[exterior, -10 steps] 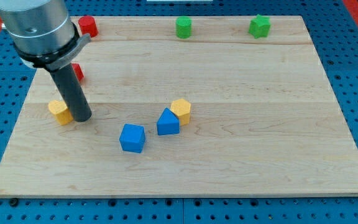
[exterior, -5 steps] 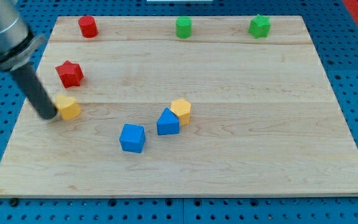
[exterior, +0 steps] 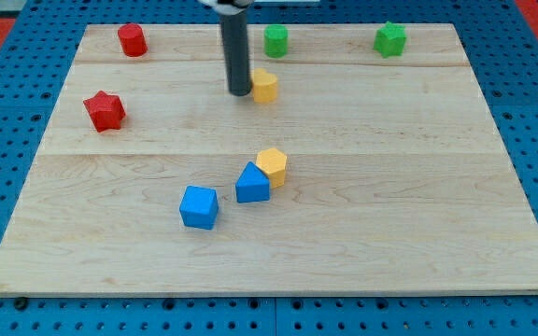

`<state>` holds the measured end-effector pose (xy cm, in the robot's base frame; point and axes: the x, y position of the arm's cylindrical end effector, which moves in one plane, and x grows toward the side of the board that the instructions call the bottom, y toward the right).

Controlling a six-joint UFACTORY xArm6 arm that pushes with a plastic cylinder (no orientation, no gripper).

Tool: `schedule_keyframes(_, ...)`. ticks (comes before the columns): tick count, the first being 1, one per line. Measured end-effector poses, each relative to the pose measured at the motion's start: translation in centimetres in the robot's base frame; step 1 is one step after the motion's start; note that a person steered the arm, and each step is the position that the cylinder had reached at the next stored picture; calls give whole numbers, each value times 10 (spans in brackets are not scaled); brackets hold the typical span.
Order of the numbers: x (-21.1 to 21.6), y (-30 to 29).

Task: Place the yellow heart vertically below the green star

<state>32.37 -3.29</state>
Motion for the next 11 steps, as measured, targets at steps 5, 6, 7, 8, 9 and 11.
schedule_keyframes(5, 17, 142)
schedule_keyframes(6, 23, 142)
schedule_keyframes(7, 37, 132)
schedule_keyframes(8, 54, 129)
schedule_keyframes(9, 56, 119)
schedule_keyframes(11, 101, 139)
